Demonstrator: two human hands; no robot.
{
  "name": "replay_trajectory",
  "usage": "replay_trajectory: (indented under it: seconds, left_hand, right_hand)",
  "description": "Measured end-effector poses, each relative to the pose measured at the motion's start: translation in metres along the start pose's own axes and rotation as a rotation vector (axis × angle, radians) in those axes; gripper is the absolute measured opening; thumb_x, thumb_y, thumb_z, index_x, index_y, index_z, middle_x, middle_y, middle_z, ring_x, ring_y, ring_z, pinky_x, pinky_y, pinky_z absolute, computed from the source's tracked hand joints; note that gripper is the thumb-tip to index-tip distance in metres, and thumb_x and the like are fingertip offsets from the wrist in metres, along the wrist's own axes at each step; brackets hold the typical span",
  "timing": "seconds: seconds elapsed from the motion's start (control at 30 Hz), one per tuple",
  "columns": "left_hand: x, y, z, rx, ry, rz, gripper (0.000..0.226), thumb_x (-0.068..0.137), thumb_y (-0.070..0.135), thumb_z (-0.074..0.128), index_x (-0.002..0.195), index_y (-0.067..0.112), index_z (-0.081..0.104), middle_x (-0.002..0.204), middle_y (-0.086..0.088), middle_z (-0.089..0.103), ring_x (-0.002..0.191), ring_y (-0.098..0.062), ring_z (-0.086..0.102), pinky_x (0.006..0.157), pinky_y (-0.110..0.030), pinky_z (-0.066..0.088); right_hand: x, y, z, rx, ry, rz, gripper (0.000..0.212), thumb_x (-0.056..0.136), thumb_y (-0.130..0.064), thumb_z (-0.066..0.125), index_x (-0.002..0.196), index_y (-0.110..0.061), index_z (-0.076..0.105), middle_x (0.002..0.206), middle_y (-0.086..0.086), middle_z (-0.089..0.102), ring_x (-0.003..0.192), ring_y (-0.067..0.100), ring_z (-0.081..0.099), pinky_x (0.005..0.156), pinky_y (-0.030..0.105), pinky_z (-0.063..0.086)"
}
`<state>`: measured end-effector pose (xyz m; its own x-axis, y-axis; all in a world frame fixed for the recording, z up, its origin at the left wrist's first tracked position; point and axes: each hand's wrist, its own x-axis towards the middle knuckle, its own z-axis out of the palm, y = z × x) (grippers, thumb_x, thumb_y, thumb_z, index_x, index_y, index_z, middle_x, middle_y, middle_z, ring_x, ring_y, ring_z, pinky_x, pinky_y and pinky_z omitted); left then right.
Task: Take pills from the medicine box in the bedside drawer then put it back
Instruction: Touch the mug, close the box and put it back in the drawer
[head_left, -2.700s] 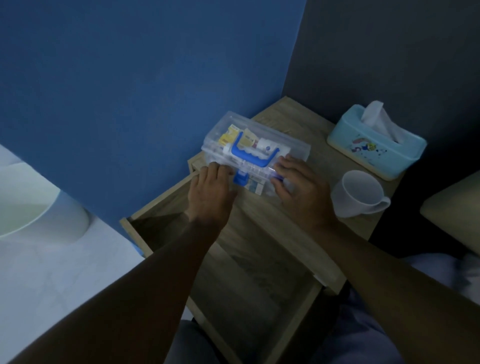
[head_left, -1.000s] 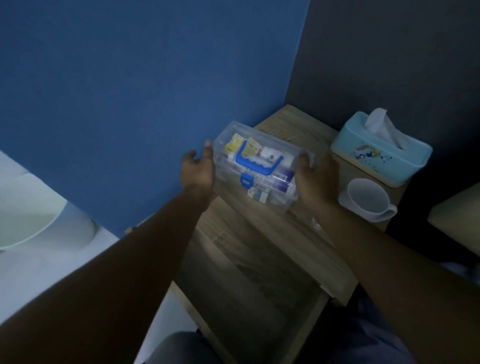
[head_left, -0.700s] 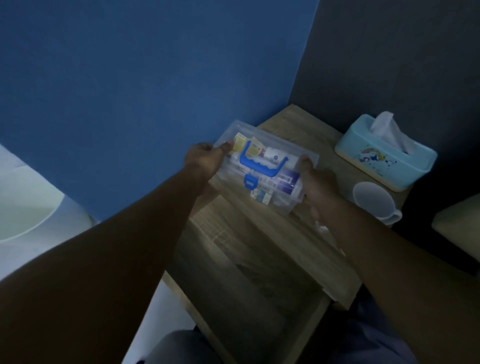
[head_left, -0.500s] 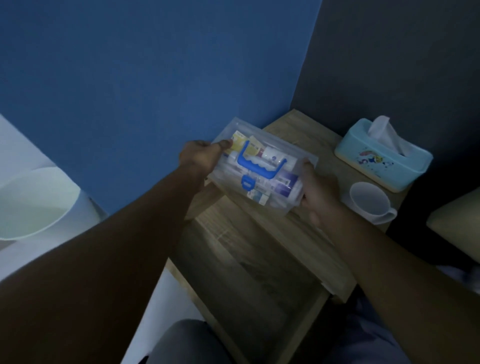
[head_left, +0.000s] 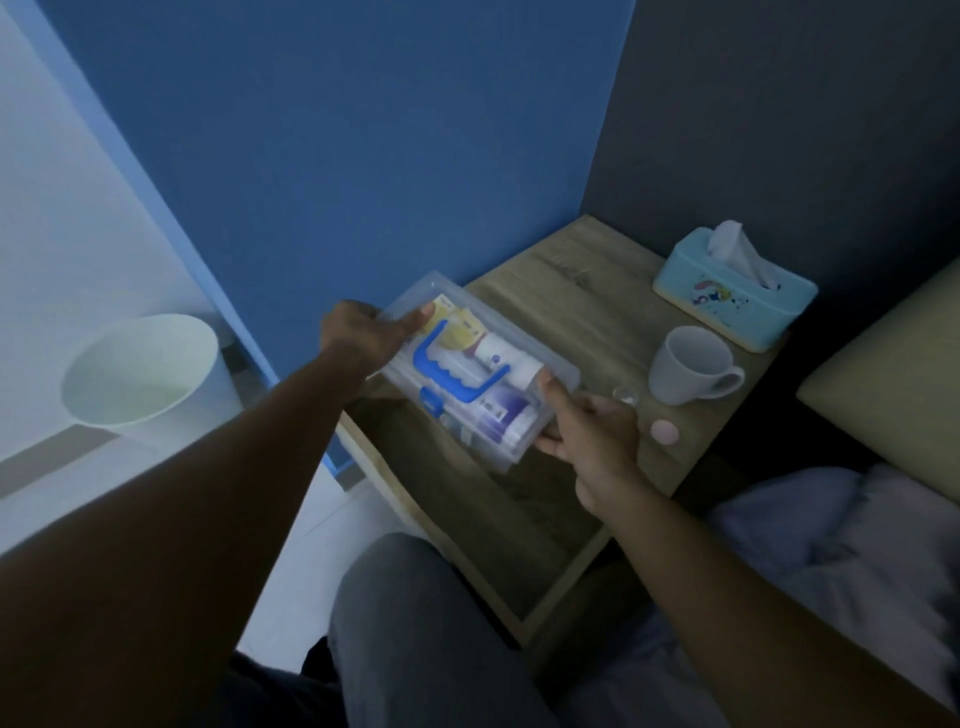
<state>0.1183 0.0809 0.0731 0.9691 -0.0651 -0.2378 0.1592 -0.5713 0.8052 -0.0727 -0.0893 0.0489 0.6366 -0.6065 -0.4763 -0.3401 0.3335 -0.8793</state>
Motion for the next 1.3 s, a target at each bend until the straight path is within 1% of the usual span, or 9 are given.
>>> replay_trajectory:
  seconds: [0.13, 0.27, 0.37, 0.47, 0.57, 0.93, 1.1, 1.2, 1.3]
  left_hand:
    - [-0.010, -0.032, 0.004, 0.026, -0.017, -0.011, 0.053, 0.058, 0.073, 0.074, 0.068, 0.025, 0.057, 0.083, 0.003, 0.063, 0.088, -0.022, 0.064, 0.084, -0.037, 0.057]
    - [-0.007, -0.062, 0.020, 0.114, -0.080, -0.043, 0.068, 0.066, 0.069, 0.073, 0.099, 0.010, 0.067, 0.101, -0.009, 0.066, 0.101, -0.031, 0.064, 0.090, -0.045, 0.055]
    - [-0.001, -0.083, 0.036, 0.134, -0.154, -0.043, 0.047, 0.075, 0.059, 0.071, 0.090, 0.015, 0.064, 0.100, -0.010, 0.068, 0.094, -0.027, 0.066, 0.085, -0.045, 0.057]
    - [0.007, -0.104, 0.053, 0.102, -0.214, -0.051, 0.047, 0.081, 0.049, 0.070, 0.110, 0.014, 0.061, 0.099, -0.004, 0.065, 0.090, -0.020, 0.065, 0.075, -0.036, 0.057]
    - [0.015, -0.118, 0.068, 0.077, -0.289, -0.015, 0.031, 0.086, 0.041, 0.068, 0.108, 0.020, 0.059, 0.087, 0.009, 0.059, 0.081, -0.009, 0.061, 0.060, -0.023, 0.049]
    - [0.034, -0.140, 0.110, 0.084, -0.343, -0.028, 0.029, 0.090, 0.035, 0.065, 0.113, 0.019, 0.057, 0.094, 0.007, 0.061, 0.076, -0.002, 0.060, 0.054, -0.015, 0.043]
    - [0.028, -0.139, 0.108, 0.103, -0.324, -0.030, 0.029, 0.092, 0.037, 0.062, 0.115, 0.021, 0.056, 0.091, 0.008, 0.060, 0.077, -0.003, 0.062, 0.048, -0.011, 0.042]
    - [0.024, -0.133, 0.100, 0.069, -0.320, -0.004, 0.027, 0.095, 0.030, 0.058, 0.119, 0.019, 0.055, 0.103, -0.001, 0.063, 0.089, -0.013, 0.065, 0.057, -0.020, 0.047]
    - [0.017, -0.125, 0.085, 0.108, -0.309, 0.098, 0.007, 0.099, 0.027, 0.051, 0.104, 0.026, 0.056, 0.094, 0.001, 0.065, 0.077, -0.008, 0.065, 0.057, -0.020, 0.048]
  right_hand:
    - [-0.010, 0.031, 0.001, -0.021, -0.007, 0.062, 0.037, 0.081, -0.044, 0.079, 0.102, -0.015, 0.071, 0.092, 0.006, 0.081, 0.080, 0.018, 0.080, 0.076, 0.042, 0.065]
    - [-0.006, 0.062, 0.008, -0.059, 0.022, 0.112, 0.038, 0.084, -0.044, 0.076, 0.108, -0.015, 0.070, 0.098, 0.006, 0.080, 0.087, 0.020, 0.079, 0.083, 0.046, 0.064]
    - [0.003, 0.082, 0.011, -0.061, 0.060, 0.160, 0.040, 0.085, -0.040, 0.075, 0.115, -0.015, 0.067, 0.105, 0.007, 0.077, 0.092, 0.022, 0.077, 0.086, 0.048, 0.063]
    - [0.016, 0.099, 0.013, -0.062, 0.084, 0.211, 0.036, 0.088, -0.038, 0.073, 0.116, -0.017, 0.067, 0.107, 0.006, 0.076, 0.093, 0.021, 0.076, 0.088, 0.047, 0.062]
    - [0.027, 0.116, 0.015, -0.008, 0.114, 0.292, 0.031, 0.090, -0.032, 0.071, 0.117, -0.018, 0.067, 0.110, 0.008, 0.074, 0.098, 0.024, 0.074, 0.093, 0.048, 0.059]
    - [0.053, 0.148, 0.015, 0.000, 0.216, 0.382, 0.015, 0.093, -0.028, 0.067, 0.105, -0.020, 0.067, 0.108, 0.008, 0.073, 0.098, 0.022, 0.072, 0.091, 0.043, 0.059]
    - [0.051, 0.148, 0.005, -0.141, 0.168, 0.348, 0.019, 0.093, -0.041, 0.065, 0.102, -0.025, 0.070, 0.106, 0.002, 0.073, 0.098, 0.017, 0.070, 0.088, 0.040, 0.058]
    - [0.039, 0.138, -0.002, -0.379, 0.218, 0.135, 0.022, 0.094, -0.048, 0.060, 0.094, -0.029, 0.071, 0.096, -0.010, 0.071, 0.086, 0.004, 0.065, 0.065, 0.022, 0.046]
    - [0.028, 0.124, -0.009, -0.521, 0.191, -0.060, 0.034, 0.098, -0.031, 0.059, 0.132, -0.027, 0.061, 0.115, -0.016, 0.063, 0.087, -0.009, 0.057, 0.065, 0.009, 0.039]
